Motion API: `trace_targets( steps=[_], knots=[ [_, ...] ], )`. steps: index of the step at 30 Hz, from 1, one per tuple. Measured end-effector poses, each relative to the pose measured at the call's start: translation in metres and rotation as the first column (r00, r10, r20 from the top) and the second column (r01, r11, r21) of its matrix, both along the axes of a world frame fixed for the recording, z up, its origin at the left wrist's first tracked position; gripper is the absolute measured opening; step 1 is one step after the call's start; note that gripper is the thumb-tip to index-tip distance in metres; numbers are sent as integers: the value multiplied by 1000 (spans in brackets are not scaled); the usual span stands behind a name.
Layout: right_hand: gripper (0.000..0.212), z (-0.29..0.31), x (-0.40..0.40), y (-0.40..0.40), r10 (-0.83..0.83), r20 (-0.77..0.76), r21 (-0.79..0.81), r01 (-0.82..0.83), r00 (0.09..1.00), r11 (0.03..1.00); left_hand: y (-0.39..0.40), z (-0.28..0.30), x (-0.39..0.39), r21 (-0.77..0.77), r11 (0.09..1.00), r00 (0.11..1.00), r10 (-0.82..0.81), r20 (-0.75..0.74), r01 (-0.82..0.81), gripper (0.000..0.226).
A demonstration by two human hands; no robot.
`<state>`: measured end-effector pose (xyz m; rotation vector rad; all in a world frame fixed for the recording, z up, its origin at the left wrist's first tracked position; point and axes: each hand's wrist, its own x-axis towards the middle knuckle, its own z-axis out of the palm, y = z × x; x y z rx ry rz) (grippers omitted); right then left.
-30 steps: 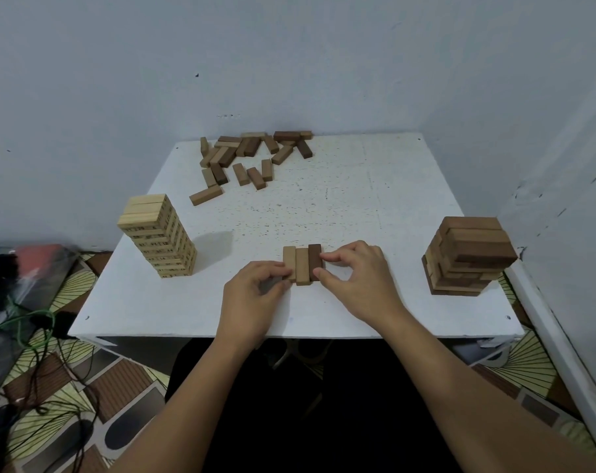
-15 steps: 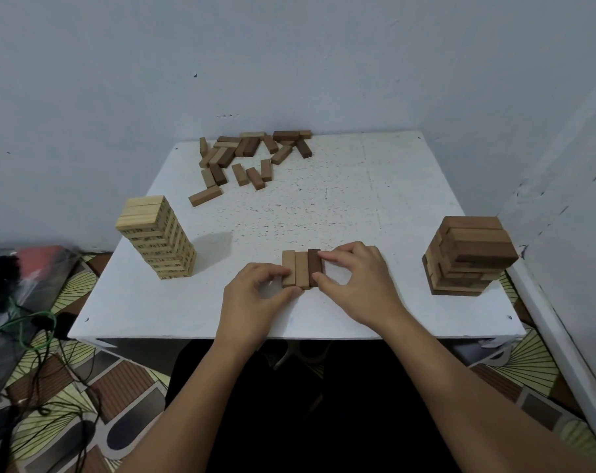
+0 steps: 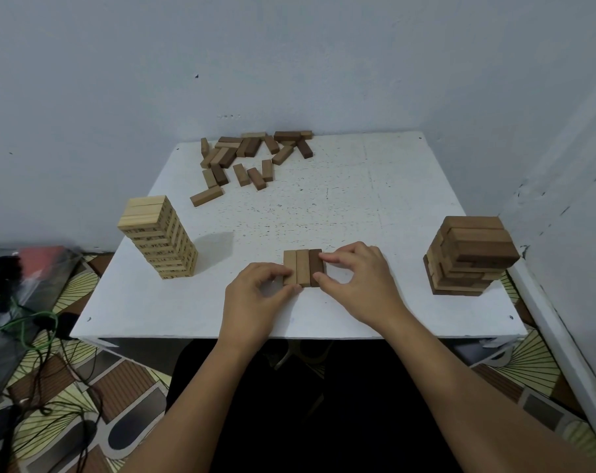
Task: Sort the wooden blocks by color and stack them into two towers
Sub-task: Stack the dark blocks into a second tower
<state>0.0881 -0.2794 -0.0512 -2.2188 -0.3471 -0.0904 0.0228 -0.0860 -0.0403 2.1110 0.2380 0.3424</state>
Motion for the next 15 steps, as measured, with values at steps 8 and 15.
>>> trace_targets(
  steps=[8, 15],
  knots=[
    [56, 8, -3, -1, 0, -102, 134, 14, 995, 991, -4, 16, -3, -152, 988, 994, -9, -109, -8, 51],
    [57, 5, -3, 0, 10, -119, 211, 15, 993, 977, -5, 17, 0, -153, 988, 995, 14, -104, -29, 47]
  ],
)
